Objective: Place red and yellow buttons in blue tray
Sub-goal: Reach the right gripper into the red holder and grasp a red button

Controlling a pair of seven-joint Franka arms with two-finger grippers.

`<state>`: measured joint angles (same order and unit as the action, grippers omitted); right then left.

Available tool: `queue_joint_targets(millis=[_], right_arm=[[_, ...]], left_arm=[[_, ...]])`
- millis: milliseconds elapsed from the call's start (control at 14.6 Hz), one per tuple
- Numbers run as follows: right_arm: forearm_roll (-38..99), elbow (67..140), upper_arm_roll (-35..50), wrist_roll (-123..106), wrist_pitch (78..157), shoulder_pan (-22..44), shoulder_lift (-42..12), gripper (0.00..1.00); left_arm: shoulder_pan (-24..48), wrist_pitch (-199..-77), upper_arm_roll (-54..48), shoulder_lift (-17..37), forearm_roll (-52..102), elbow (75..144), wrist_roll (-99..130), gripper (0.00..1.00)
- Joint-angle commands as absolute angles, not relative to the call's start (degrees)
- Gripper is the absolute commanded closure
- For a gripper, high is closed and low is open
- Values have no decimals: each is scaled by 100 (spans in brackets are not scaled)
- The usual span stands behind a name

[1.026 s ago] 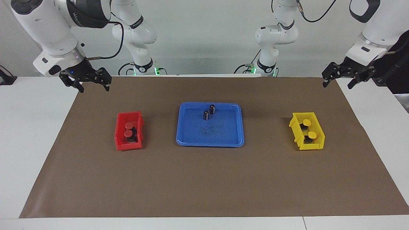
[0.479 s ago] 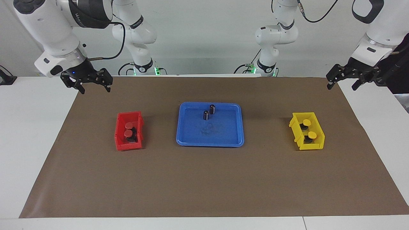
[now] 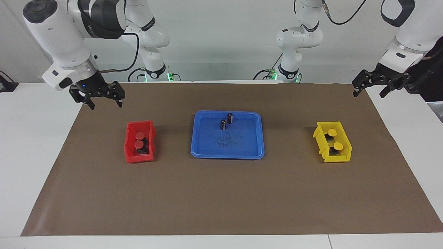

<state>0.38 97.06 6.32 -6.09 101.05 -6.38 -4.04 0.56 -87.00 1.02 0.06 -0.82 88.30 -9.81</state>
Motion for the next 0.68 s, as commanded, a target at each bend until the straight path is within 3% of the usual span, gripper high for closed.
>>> queue_joint_targets(millis=[0, 342, 615], right_arm=[[202, 10412, 642, -536, 11018, -650, -492, 12], [307, 11415, 642, -527, 12381, -492, -606, 25], [308, 11646, 642, -536, 12743, -518, -798, 28]], left_arm=[[105, -8631, 88, -149, -88, 8974, -713, 0], [123, -8736, 53, -245, -97, 9192, -589, 0], [114, -8763, 35, -360, -97, 9404, -624, 0]])
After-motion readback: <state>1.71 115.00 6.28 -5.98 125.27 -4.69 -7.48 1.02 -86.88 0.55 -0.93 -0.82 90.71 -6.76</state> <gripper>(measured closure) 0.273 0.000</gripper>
